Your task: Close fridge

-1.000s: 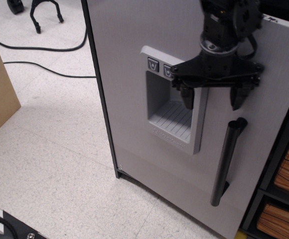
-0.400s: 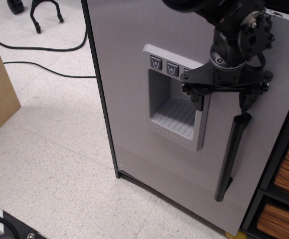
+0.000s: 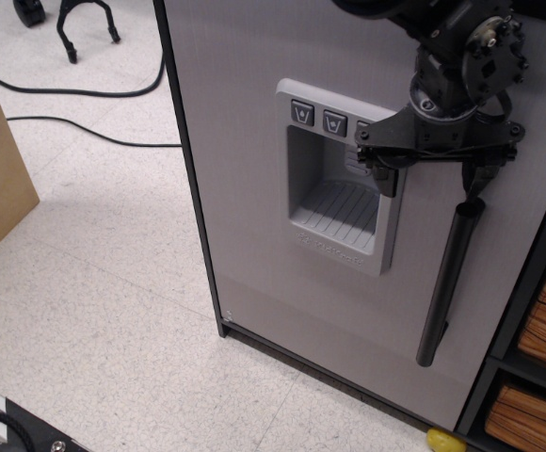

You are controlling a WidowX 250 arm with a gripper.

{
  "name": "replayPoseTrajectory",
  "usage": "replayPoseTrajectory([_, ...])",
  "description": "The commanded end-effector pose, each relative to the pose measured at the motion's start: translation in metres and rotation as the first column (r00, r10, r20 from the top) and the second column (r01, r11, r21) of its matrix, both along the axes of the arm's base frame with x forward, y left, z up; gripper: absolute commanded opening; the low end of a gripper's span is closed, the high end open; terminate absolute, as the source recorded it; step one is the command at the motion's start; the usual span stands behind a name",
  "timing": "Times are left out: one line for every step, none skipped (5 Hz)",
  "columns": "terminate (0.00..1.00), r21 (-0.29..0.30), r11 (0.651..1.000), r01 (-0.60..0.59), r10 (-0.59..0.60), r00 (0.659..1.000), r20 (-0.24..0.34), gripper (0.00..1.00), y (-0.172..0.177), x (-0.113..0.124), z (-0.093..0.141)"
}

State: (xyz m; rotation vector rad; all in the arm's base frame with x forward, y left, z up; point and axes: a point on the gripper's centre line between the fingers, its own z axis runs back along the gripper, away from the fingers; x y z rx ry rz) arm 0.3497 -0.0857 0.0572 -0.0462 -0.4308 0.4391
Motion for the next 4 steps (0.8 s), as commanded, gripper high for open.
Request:
replayPoseTrajectory([0.00,-0.013,1.000,0.004,-0.003,0.999,0.047,1.00,0.003,-0.008,0.033])
replayPoseTrajectory([0.00,0.035,0.999,0.027,-0.029,0.999,0.044,1.00,0.006,-0.029,0.039])
replayPoseTrajectory([0.00,0.013,0.998,0.069,-0.068,0.996,-0.057,1.00,0.012,-0.048,0.045])
replayPoseTrajectory([1.00,0.013,0.998,0.069,-0.068,0.996,-0.057,1.00,0.012,-0.048,0.045])
